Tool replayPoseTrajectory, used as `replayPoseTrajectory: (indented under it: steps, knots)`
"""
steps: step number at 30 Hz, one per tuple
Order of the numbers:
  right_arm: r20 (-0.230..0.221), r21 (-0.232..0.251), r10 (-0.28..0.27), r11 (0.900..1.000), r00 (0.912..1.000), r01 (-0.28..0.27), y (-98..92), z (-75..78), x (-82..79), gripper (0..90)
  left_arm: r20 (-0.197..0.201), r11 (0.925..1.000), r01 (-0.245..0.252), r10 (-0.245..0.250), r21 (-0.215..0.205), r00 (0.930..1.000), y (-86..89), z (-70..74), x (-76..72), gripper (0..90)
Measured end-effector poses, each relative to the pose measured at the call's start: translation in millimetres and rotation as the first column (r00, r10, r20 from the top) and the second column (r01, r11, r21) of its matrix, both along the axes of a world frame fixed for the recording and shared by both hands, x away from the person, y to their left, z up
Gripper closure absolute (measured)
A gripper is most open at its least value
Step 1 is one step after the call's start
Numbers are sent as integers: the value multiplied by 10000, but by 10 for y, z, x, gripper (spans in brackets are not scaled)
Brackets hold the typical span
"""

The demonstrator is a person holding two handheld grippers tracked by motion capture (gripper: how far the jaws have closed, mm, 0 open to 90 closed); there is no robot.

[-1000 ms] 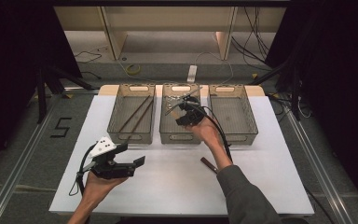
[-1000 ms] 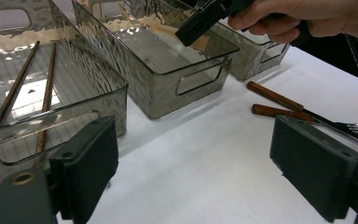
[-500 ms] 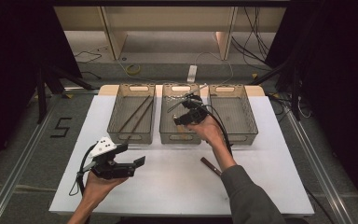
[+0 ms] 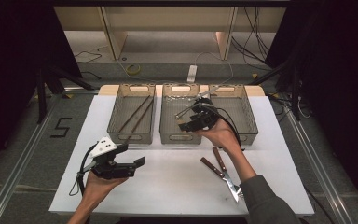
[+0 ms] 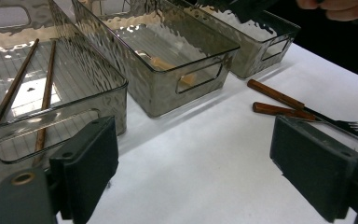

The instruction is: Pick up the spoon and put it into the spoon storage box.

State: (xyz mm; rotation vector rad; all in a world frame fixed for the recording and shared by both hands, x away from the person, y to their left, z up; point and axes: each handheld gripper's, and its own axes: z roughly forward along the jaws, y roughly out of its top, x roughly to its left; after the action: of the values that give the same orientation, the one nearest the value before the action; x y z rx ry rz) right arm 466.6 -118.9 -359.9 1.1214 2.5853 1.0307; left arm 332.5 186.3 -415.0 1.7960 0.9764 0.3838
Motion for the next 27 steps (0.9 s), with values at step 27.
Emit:
replayPoseTrajectory:
  steps: [27]
  knots:
    - [95, -1033, -800, 9914, 9968, 805, -653, -257, -492, 348, 22, 10000, 19, -19, -23, 10000, -2, -7, 5, 145]
